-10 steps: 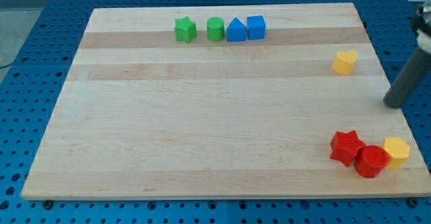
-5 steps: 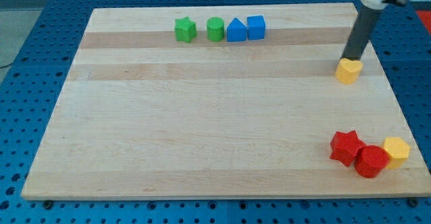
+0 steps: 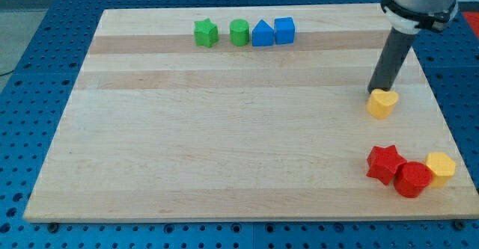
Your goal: Push the yellow heart above the red circle
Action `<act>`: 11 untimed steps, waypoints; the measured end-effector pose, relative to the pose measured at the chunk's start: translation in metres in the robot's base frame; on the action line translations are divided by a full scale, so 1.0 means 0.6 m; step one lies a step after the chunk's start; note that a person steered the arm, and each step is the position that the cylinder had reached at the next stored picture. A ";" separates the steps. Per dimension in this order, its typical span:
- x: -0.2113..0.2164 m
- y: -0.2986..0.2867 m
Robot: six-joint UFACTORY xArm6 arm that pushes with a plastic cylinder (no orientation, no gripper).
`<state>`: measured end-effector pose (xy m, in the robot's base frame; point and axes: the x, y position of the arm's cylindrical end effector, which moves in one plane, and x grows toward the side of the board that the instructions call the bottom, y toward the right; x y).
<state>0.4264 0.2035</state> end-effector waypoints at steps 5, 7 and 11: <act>0.076 -0.034; 0.109 -0.010; 0.175 0.008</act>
